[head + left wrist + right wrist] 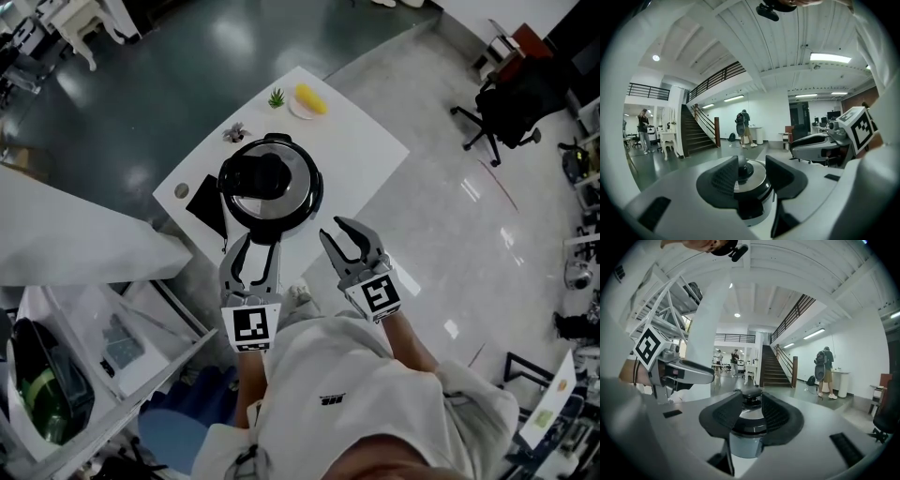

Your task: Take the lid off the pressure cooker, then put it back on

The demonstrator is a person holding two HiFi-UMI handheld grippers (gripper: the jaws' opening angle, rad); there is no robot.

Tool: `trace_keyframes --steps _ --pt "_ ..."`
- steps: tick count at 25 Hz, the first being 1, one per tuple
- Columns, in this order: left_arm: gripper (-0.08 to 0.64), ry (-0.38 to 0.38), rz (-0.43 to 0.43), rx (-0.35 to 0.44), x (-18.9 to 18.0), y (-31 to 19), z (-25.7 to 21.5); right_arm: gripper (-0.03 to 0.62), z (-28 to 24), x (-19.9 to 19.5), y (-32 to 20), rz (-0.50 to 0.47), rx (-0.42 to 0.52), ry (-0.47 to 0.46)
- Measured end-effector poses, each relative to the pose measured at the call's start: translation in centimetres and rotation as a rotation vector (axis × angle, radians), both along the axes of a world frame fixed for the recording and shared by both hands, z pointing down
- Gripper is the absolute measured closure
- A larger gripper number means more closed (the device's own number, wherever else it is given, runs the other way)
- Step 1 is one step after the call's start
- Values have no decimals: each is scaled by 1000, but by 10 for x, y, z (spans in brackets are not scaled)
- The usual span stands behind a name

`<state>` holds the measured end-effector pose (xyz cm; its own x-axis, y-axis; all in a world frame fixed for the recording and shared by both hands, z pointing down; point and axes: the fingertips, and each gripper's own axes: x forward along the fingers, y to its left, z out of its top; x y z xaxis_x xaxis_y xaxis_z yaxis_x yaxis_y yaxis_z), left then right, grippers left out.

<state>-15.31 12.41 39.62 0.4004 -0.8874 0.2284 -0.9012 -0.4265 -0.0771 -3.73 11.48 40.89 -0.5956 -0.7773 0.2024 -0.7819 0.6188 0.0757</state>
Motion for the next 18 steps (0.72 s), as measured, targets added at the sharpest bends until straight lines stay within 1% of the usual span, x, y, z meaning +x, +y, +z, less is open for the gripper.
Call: trace_keyframes --steps 3,6,9,11,14,16,18 --pt "358 -7 8 -19 -1 -19 6 479 2 -2 -19 10 -16 -7" --pt "350 -12 16 -49 -1 -36 13 479 10 -2 -35 2 2 0" --pt "341 -20 20 -74 -1 -52 18 479 15 -4 -47 1 -27 11" --pt "334 -24 22 -88 0 -61 21 477 17 -5 -54 -6 -29 20" --pt "324 -27 24 -113 3 -73 25 477 19 -5 -64 -6 -64 24" --pt "317 -29 21 -129 5 -82 27 477 20 -5 -72 -19 -66 24" --pt "307 -32 14 -147 7 -90 31 477 21 -5 -80 -30 -91 25"
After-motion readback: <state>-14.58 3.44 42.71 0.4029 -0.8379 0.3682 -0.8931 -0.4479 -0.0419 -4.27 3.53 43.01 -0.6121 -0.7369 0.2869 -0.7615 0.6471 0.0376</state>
